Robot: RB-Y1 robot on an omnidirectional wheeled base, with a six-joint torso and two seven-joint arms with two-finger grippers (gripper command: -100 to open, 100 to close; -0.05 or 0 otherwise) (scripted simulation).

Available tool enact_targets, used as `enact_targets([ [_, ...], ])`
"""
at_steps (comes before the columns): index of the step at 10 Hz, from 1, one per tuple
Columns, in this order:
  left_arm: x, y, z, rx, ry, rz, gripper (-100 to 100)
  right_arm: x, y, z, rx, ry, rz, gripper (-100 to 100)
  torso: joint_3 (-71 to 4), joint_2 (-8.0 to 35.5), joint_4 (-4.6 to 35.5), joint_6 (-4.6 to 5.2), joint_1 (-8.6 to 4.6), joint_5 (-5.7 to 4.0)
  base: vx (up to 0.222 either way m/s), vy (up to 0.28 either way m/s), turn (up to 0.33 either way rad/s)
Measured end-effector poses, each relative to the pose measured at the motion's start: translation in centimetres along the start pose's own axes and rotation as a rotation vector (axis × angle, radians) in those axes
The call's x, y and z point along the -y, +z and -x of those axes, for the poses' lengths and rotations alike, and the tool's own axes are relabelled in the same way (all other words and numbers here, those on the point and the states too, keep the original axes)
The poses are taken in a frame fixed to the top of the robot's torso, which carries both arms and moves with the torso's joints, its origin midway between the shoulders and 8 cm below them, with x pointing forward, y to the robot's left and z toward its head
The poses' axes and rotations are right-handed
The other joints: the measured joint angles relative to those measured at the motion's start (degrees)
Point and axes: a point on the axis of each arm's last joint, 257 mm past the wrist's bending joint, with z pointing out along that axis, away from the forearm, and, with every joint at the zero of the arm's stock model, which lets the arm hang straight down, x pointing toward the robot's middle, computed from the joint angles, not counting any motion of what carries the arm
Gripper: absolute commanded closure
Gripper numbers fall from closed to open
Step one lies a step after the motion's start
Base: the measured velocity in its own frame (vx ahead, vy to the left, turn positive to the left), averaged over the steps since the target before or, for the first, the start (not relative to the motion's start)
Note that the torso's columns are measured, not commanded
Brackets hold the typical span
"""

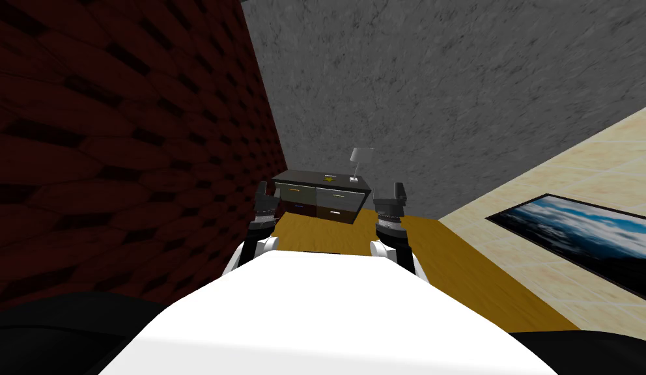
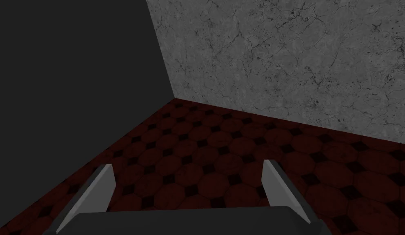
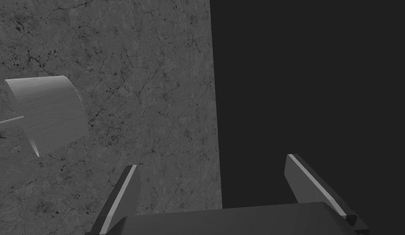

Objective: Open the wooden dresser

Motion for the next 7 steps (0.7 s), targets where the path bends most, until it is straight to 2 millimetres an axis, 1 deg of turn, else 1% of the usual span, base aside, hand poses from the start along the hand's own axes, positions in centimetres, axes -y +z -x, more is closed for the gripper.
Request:
enact_targets([
  [1,0.0,0.0,0.0,0.0,0.0,0.0,0,0.0,0.0,0.0,0.0,0.0,0.0,0,-4.67,2.32,2.35,0.0,0.0,0.0,0.0,0.0,0.0],
  [2,0.0,0.0,0.0,0.0,0.0,0.0,0,0.0,0.0,0.0,0.0,0.0,0.0,0,-12.0,5.97,6.0,0.0,0.0,0.0,0.0,0.0,0.0],
  [7,0.02,0.0,0.0,0.0,0.0,0.0,0,-0.02,0.0,0.0,0.0,0.0,0.0,0,-53.81,26.93,26.91,0.0,0.0,0.0,0.0,0.0,0.0],
])
